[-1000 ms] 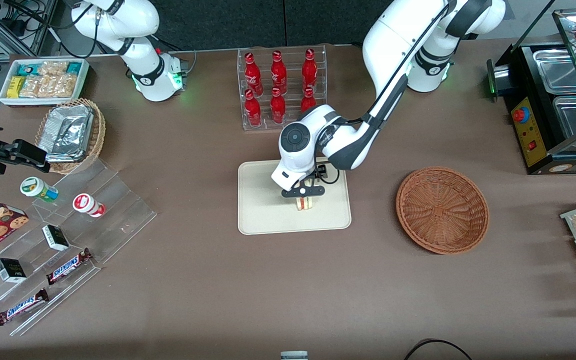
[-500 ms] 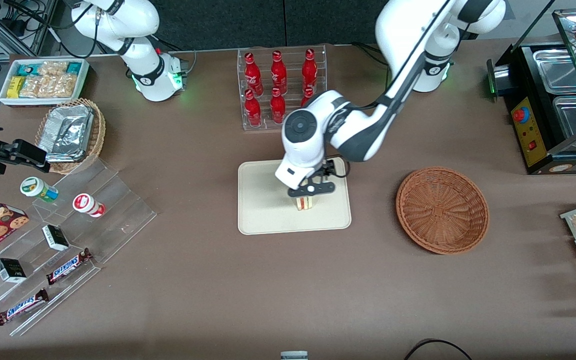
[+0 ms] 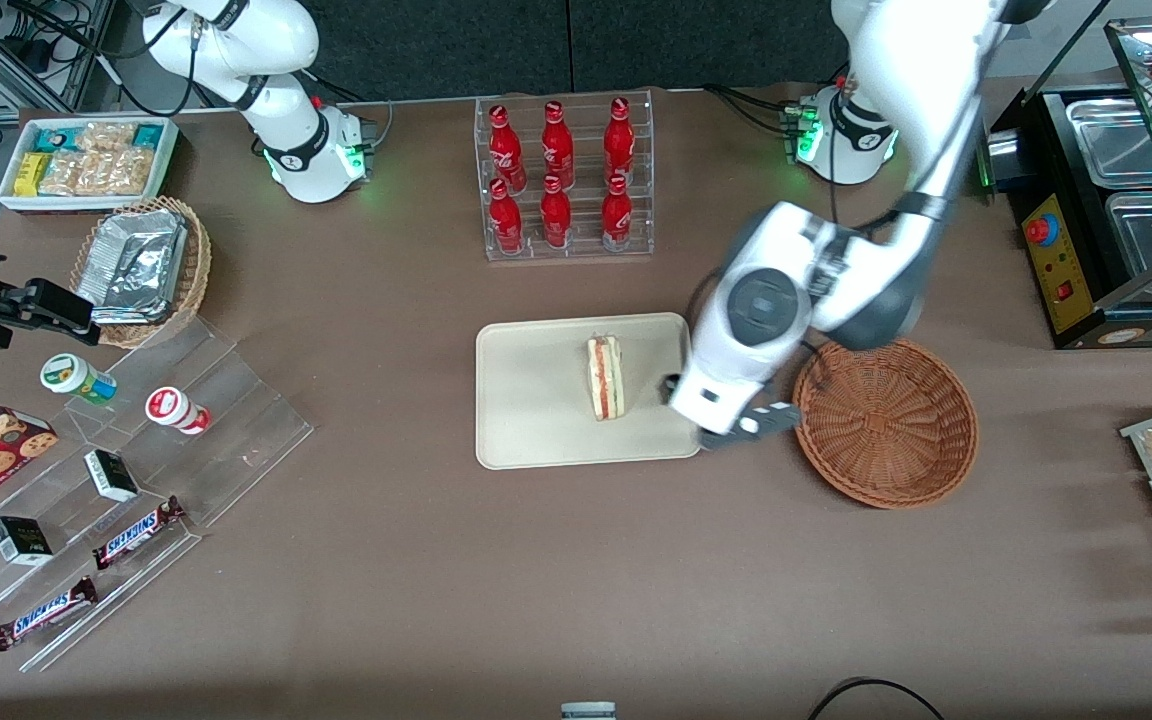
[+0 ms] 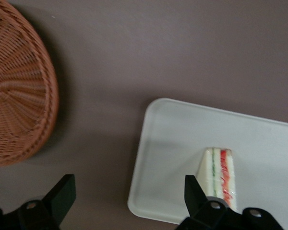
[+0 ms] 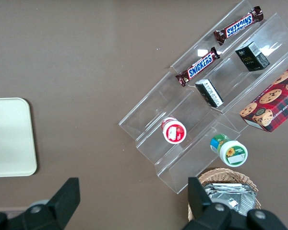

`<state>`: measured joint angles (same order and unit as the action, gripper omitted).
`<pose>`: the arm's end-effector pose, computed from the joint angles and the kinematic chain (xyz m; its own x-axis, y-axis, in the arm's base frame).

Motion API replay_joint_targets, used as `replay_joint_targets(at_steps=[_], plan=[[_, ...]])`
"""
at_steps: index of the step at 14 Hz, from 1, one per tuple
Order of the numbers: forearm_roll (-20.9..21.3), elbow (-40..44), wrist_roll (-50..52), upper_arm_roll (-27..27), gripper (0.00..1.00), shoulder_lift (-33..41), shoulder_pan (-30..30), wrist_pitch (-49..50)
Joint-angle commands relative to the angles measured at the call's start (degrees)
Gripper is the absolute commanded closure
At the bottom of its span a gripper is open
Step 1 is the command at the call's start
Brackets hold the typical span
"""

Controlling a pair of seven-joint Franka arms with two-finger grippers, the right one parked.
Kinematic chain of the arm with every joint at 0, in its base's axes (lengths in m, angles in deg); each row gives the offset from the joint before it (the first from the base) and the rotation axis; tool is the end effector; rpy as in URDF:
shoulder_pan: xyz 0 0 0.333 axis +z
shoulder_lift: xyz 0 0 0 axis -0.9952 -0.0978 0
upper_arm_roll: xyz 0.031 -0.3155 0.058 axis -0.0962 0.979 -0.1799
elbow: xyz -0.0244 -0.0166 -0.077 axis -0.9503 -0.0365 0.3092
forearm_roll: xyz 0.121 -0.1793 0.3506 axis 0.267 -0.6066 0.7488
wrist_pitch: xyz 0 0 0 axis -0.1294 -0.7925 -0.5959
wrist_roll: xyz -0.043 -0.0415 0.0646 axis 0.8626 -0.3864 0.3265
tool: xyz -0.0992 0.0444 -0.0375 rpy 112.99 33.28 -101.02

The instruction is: Place sandwich from basket to tray

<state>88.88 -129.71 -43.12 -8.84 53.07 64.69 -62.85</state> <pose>0.6099 -0.3231 0.3651 0.9585 0.2518 -0.1338 0.2485 -0.9678 -0.0409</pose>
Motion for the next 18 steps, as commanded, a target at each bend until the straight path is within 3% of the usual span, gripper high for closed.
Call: replay_joint_targets(at_steps=[1,7,9,13,18], plan=[[-1.9,-1.2,-4.0,0.5,0.0,2.6,4.4,1.5],[-2.1,-1.4,-10.3,0.4,0.0,5.8,12.1,6.4],[-2.2,-3.7,-19.1,0.6,0.0,10.0,15.3,7.4],[-2.3,-4.4,-34.3,1.8,0.0,17.3,23.3,18.4],[-1.3,-4.3,-36.6,1.2,0.0,25.6,25.5,28.3]])
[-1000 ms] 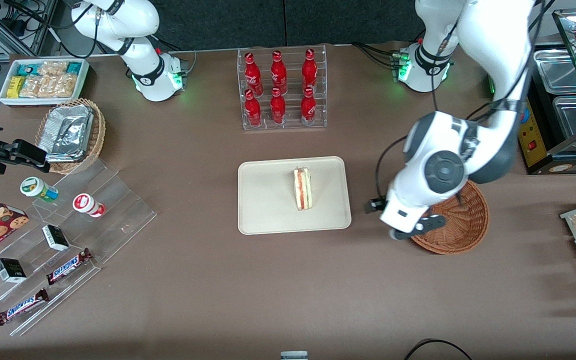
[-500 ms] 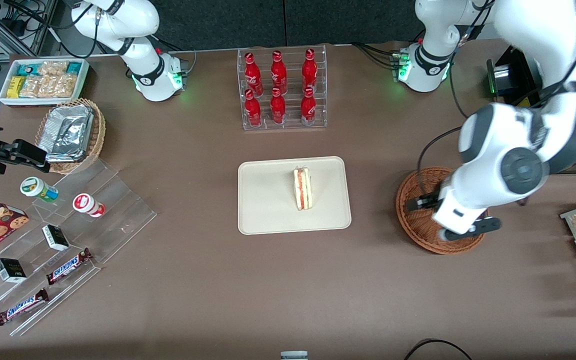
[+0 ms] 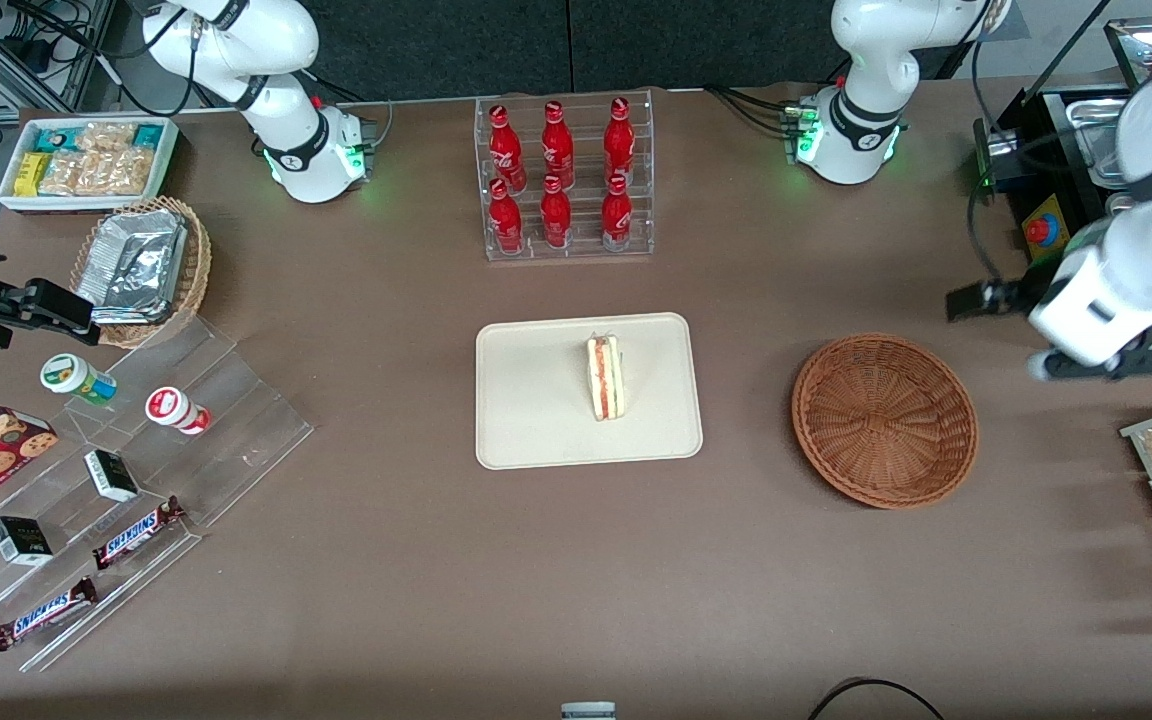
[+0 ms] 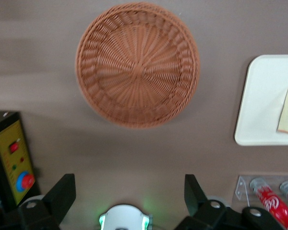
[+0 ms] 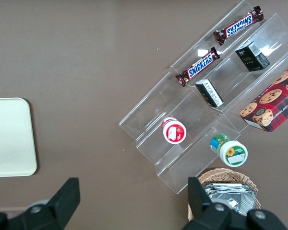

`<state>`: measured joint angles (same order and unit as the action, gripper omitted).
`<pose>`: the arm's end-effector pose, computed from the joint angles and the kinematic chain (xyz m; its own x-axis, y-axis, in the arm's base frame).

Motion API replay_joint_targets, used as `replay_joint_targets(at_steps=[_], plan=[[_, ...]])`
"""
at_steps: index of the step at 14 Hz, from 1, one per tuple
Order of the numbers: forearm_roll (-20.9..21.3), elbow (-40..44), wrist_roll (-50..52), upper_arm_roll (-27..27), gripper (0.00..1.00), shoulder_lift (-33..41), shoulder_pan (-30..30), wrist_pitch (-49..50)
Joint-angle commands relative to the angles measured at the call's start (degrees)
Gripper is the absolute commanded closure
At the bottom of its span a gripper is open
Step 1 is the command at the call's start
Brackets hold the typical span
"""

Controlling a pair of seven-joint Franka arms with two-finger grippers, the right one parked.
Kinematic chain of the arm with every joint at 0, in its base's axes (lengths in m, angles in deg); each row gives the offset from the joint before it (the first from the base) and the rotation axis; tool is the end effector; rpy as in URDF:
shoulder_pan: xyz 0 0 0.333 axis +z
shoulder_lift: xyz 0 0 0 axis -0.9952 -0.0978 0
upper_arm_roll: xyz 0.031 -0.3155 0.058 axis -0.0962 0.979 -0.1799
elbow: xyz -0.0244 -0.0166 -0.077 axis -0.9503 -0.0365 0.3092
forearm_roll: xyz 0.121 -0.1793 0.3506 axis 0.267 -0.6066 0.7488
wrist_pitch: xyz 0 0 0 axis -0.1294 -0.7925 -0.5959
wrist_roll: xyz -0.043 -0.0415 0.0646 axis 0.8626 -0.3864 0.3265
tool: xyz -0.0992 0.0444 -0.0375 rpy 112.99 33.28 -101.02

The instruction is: Place sandwich from basket to tray

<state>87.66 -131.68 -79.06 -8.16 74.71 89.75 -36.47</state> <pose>0.5744 -0.0456 0.5577 0.9683 0.0427 -0.2460 0.0420 -0.9991 -0.0079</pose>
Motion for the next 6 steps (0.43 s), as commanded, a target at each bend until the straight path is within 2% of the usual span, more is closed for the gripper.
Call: replay_joint_targets(at_steps=[1,6], plan=[[0.0,-2.6,-0.7,0.4,0.0,5.4,0.3,4.3],[0.0,-2.3,-0.8,-1.9,0.0,6.8,-0.9,6.3]])
